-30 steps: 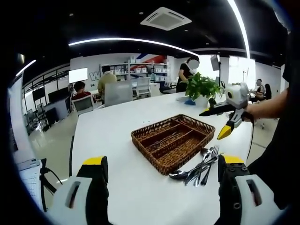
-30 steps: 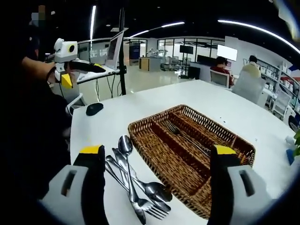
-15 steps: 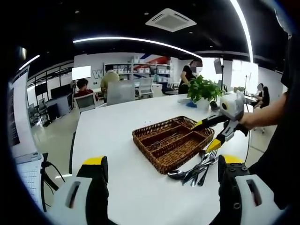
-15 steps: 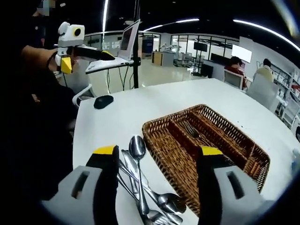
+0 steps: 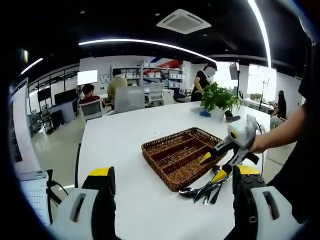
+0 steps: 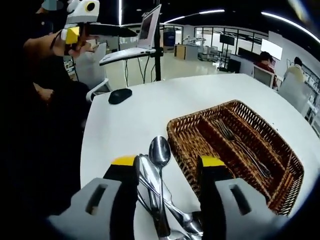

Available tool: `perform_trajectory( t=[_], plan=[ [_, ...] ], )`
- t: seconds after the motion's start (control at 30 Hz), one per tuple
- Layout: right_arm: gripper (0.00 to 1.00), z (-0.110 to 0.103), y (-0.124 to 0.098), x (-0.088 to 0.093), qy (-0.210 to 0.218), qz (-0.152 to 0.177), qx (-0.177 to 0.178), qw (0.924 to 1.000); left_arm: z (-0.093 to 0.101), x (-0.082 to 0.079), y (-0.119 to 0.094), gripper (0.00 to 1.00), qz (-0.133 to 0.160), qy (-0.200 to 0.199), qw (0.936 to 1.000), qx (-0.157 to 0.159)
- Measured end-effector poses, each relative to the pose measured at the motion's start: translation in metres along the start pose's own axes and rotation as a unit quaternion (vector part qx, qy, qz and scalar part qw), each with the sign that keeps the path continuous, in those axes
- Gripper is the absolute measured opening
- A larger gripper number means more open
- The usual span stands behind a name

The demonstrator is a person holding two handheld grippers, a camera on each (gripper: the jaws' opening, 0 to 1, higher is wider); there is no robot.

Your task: Arrange the knives, forks, and spoons in their matching storage slots by inserting each utensil handle-first until every utensil is classified and aligned in the correct compartment

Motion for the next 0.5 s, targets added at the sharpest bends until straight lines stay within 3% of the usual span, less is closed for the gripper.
perform_trajectory(
  t=[0.07,0.17,0.5],
  plan=[
    [0.42,-0.004,0.005,0.004,0.000,-0.007,-0.006,1.0000,0.000,-0.003,-0.002,1.00,0.000,-0.003,1.0000,-0.001],
    [0.29,-0.011,0.011,0.012,0.003,-0.024,-0.029,0.9993,0.002,-0.006,-0.003,1.00,-0.005,-0.007,1.0000,-0.002],
    [0.23,-0.003,0.035,0.035,0.013,-0.079,-0.035,0.9962,0.000,-0.009,-0.008,1.00,-0.020,-0.003,0.9998,-0.005]
  ],
)
Point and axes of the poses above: the point that each gripper's makers call its tool centre point, and the gripper's own axes: y roughly forward along the fingers, z roughly to its right, x roughly out of its underside, the point moved 4 cm from there along -y, roughly backward along the fingers, and after that the axes turned 2 degrees about -x, right-handed, at the moved point
